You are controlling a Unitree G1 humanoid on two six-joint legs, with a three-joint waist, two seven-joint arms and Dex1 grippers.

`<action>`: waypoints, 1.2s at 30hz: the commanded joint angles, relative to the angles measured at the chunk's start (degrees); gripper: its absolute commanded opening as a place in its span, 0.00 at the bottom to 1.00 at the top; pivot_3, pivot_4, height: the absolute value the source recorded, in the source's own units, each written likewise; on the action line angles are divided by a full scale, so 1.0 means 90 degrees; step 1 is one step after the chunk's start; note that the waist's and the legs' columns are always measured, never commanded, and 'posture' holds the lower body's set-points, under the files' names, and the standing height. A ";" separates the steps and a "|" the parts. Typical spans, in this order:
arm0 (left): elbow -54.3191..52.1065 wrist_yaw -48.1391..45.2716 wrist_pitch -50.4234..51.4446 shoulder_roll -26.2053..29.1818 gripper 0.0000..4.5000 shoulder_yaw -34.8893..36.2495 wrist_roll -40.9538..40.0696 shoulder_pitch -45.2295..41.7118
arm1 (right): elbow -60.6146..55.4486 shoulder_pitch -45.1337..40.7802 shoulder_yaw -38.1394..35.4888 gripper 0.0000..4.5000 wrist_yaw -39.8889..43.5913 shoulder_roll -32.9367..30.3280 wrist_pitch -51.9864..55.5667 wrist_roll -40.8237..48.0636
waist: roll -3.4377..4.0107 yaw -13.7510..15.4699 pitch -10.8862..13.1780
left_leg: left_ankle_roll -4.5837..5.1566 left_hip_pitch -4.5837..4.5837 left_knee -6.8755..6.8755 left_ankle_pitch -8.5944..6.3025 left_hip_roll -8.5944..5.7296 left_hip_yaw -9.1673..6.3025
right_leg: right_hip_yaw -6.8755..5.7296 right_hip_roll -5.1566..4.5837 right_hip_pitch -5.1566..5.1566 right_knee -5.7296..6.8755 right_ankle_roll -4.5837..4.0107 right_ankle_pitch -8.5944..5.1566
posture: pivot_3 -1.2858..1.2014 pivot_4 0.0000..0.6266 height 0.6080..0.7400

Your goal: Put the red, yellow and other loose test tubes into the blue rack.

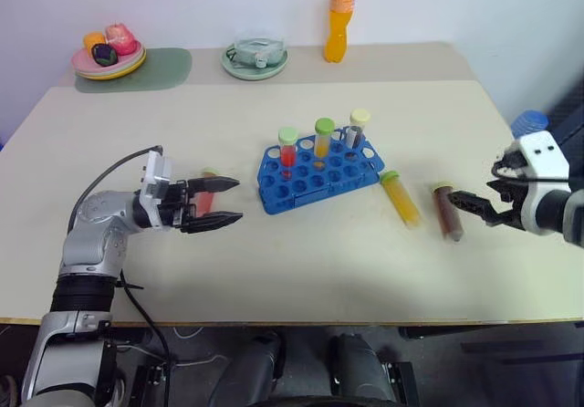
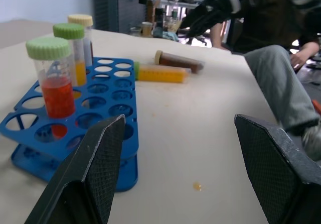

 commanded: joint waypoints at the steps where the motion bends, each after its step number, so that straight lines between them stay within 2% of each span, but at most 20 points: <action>1: -0.0188 -0.0086 0.0031 -0.0013 0.79 0.0002 -0.0085 -0.0129 | 0.0970 -0.1062 0.0603 1.00 -0.0043 0.0009 0.0680 -0.0210 | 0.0000 -0.0003 0.0000 | 0.0002 -0.0005 0.0005 -0.0001 0.0000 0.0002 | 0.0000 0.0000 -0.0002 -0.0001 0.0001 0.0001 | 0.52 0.24 1.00; 8: -0.0526 -0.0079 0.0202 0.0013 0.79 0.0036 -0.0172 0.0080 | 0.2744 -0.2207 0.1549 1.00 -0.0120 0.0321 0.0908 -0.0811 | 0.0000 -0.0005 0.0000 | -0.0012 -0.0031 0.0010 0.0007 0.0000 0.0004 | 0.0000 0.0000 -0.0024 -0.0002 0.0014 0.0016 | 0.52 0.24 1.00; 17: -0.0873 -0.0035 0.0315 0.0010 0.79 0.0056 -0.0209 0.0328 | 0.3879 -0.2675 0.2695 1.00 0.0271 0.0577 0.0276 -0.1396 | 0.0001 -0.0032 0.0000 | -0.0033 -0.0042 0.0021 0.0020 0.0000 0.0009 | 0.0002 0.0003 -0.0037 0.0002 0.0017 0.0031 | 0.52 0.24 1.00; 20: -0.0976 -0.0007 0.0334 0.0002 0.79 0.0068 -0.0229 0.0423 | 0.4308 -0.2801 0.2861 0.81 0.0326 0.0771 0.0018 -0.1635 | 0.0001 -0.0045 0.0000 | -0.0033 -0.0039 0.0025 0.0021 0.0001 0.0008 | 0.0002 0.0006 -0.0035 0.0003 0.0016 0.0037 | 0.52 0.24 1.00; 25: -0.1094 0.0017 0.0381 0.0020 0.79 0.0103 -0.0266 0.0539 | 0.4570 -0.2970 0.3081 0.25 0.0497 0.1009 -0.0199 -0.1932 | 0.0000 -0.0129 -0.0001 | -0.0023 -0.0038 0.0026 0.0015 0.0005 0.0007 | 0.0003 0.0013 -0.0035 0.0004 0.0013 0.0045 | 0.52 0.24 1.00; 26: -0.1113 0.0022 0.0389 0.0019 0.79 0.0109 -0.0268 0.0556 | 0.4581 -0.2979 0.3114 0.18 0.0543 0.1029 -0.0220 -0.1979 | -0.0001 -0.0153 -0.0001 | -0.0023 -0.0037 0.0026 0.0015 0.0006 0.0007 | 0.0003 0.0013 -0.0035 0.0005 0.0013 0.0046 | 0.52 0.24 1.00; 30: -0.1148 0.0044 0.0388 0.0030 0.79 0.0125 -0.0272 0.0628 | 0.4070 -0.2773 0.3536 0.17 0.1003 0.0818 -0.0582 -0.2136 | -0.0001 -0.0200 -0.0003 | -0.0023 -0.0034 0.0024 0.0015 0.0008 0.0008 | 0.0004 0.0016 -0.0035 0.0005 0.0012 0.0047 | 0.52 0.24 1.00; 33: -0.1198 0.0112 0.0396 0.0032 0.79 0.0150 -0.0307 0.0677 | 0.3022 -0.2316 0.4081 0.17 0.1831 0.0132 -0.1572 -0.2378 | 0.0000 -0.0164 -0.0003 | -0.0023 -0.0034 0.0027 0.0015 0.0009 0.0008 | 0.0003 0.0016 -0.0035 0.0006 0.0012 0.0047 | 0.52 0.24 1.00; 36: -0.1221 0.0161 0.0378 0.0038 0.79 0.0160 -0.0320 0.0721 | 0.1823 -0.1640 0.3240 0.17 0.2596 -0.0163 -0.2339 -0.1769 | 0.0001 -0.0133 -0.0001 | -0.0018 -0.0038 0.0026 0.0011 0.0008 0.0010 | 0.0003 0.0015 -0.0035 0.0002 0.0015 0.0048 | 0.52 0.24 1.00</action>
